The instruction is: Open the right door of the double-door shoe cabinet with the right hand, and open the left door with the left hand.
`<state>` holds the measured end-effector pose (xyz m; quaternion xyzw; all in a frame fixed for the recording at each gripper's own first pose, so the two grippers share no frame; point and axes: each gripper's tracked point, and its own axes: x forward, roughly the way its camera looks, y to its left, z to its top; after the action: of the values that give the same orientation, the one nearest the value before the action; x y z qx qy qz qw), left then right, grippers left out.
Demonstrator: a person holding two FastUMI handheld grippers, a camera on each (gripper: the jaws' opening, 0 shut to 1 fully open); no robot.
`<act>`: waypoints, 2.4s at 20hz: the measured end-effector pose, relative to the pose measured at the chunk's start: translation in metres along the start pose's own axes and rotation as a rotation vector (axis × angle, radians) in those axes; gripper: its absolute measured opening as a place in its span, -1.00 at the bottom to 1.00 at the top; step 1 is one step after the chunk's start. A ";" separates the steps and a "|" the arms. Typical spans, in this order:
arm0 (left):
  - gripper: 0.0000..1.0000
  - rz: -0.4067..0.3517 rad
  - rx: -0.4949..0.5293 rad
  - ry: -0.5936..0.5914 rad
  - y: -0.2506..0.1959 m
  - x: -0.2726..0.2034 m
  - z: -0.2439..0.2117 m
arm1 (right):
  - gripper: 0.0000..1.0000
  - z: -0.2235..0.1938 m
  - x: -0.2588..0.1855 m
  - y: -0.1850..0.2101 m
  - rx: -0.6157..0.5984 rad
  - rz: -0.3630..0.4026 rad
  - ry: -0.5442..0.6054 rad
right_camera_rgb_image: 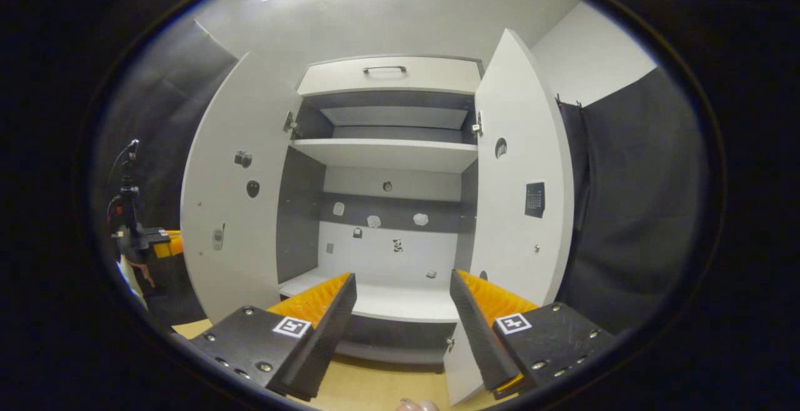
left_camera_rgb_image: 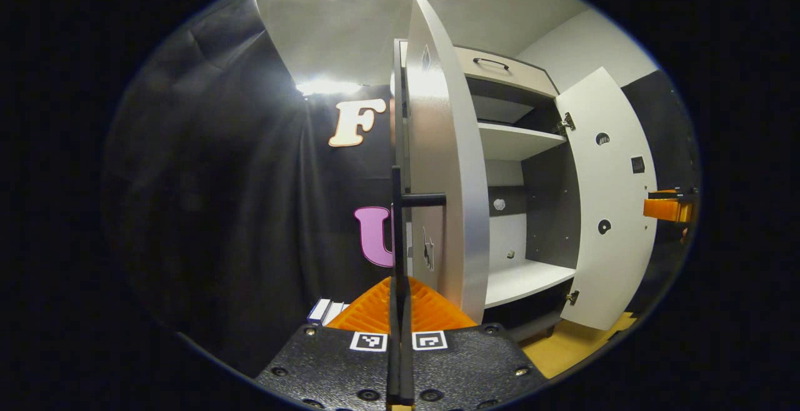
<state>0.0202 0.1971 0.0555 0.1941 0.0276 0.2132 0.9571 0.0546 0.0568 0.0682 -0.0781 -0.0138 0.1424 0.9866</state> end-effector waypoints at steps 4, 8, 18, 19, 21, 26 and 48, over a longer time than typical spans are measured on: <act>-0.92 0.005 0.024 -0.020 0.003 -0.002 0.002 | 0.77 -0.001 0.004 -0.003 0.009 0.009 0.008; -0.58 0.056 -0.028 -0.029 0.009 -0.002 0.002 | 0.84 -0.003 0.007 -0.004 0.008 0.021 0.015; 0.84 0.084 0.012 0.028 0.008 -0.031 0.002 | 0.84 -0.015 0.023 0.008 0.024 0.109 0.030; 0.84 0.075 0.026 0.013 0.001 -0.035 0.012 | 0.79 -0.016 0.024 0.011 0.029 0.125 0.032; 0.91 0.035 0.046 -0.026 -0.024 -0.049 0.036 | 0.84 -0.021 0.028 0.019 0.033 0.158 0.041; 0.93 -0.061 0.019 -0.122 -0.075 -0.068 0.086 | 0.84 -0.030 0.030 0.030 0.030 0.218 0.055; 0.92 -0.467 -0.163 -0.217 -0.250 0.022 0.090 | 0.83 -0.018 0.017 0.020 0.117 0.112 0.028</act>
<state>0.1517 -0.0347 0.0437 0.1266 -0.0483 -0.0337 0.9902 0.0663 0.0780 0.0476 -0.0228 0.0127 0.1970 0.9801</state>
